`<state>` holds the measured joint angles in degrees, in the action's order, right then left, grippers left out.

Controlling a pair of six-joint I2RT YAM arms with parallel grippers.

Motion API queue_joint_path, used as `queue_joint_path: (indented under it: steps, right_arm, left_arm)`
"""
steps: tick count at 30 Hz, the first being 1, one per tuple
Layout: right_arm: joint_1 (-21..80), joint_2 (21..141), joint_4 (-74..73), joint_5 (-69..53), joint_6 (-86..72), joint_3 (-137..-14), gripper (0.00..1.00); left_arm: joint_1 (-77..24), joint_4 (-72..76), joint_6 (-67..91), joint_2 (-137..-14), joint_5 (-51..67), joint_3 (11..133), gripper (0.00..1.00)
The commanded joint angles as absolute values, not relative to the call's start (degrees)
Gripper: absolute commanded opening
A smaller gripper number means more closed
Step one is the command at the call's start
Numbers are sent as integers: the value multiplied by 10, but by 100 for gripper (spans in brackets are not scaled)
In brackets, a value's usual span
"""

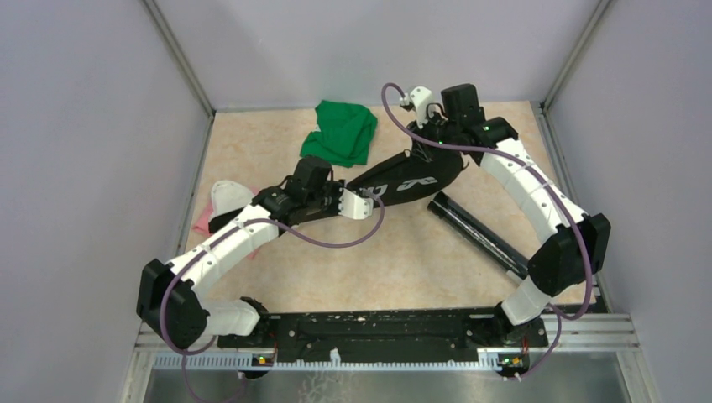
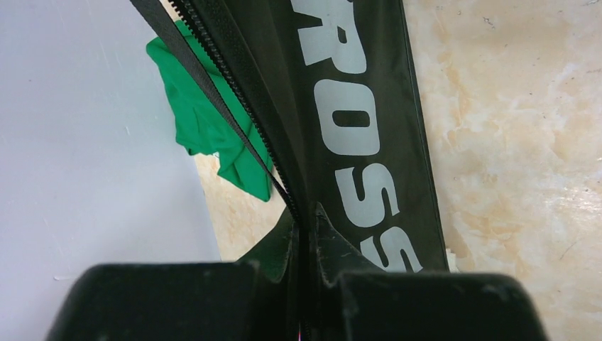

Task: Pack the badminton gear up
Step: Adjust the racket bag at the center of the board.

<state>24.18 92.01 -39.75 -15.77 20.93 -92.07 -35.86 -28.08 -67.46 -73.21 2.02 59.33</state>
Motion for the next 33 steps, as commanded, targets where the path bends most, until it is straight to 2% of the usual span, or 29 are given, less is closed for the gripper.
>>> queue_joint_path:
  steps: [1,7,17,27,33]
  right_arm:
    - [237,926,-410,-100,212,-943,23]
    - [233,911,-426,-120,242,-947,23]
    - [231,870,-498,-215,389,-983,50]
    - [232,849,-608,-293,489,-1008,69]
    - [261,805,-581,-280,547,-939,72]
  left_arm:
    - [-359,-245,-694,-701,-21,593,0]
    - [-359,-246,-704,-706,-24,601,0]
    - [-357,-271,-708,-718,-12,629,0]
    - [-337,-282,-722,-741,33,652,0]
    - [-327,-321,-731,-753,62,685,0]
